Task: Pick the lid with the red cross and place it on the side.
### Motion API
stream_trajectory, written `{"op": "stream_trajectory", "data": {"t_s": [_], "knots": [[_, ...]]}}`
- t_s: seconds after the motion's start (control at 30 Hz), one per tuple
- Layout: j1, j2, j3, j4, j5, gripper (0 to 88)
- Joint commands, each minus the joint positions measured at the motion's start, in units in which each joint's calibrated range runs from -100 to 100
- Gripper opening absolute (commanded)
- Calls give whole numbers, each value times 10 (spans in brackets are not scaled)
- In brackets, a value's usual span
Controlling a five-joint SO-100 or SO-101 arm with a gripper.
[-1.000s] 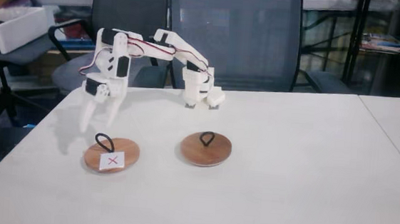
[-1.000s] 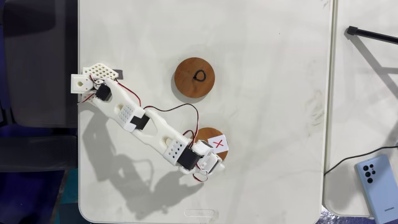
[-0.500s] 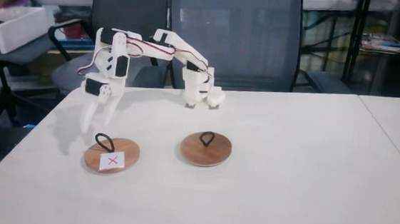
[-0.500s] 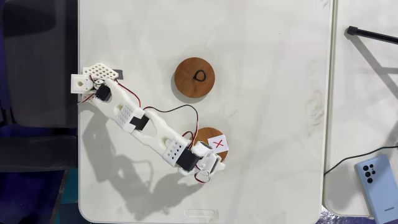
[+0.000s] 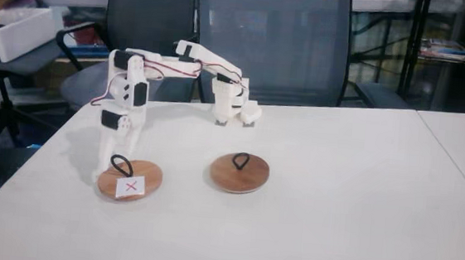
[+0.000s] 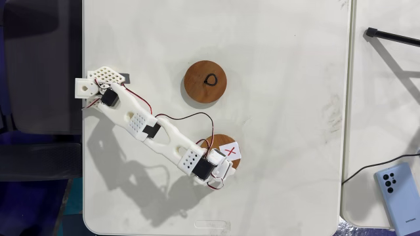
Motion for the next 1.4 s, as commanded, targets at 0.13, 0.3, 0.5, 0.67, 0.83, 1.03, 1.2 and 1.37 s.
{"op": "stream_trajectory", "data": {"t_s": [0.13, 0.3, 0.5, 0.67, 0.83, 1.03, 1.2, 1.37], "knots": [[-4, -5, -5, 1, -5, 215], [-5, -5, -6, 1, -8, 138], [-5, -8, -6, 1, -8, 129], [-26, -4, -6, 1, -6, 121], [-48, -5, -6, 1, -7, 121], [-49, -9, -6, 1, -7, 121], [-45, -12, -6, 1, -7, 127], [-44, -13, -5, 1, -8, 127]]}}
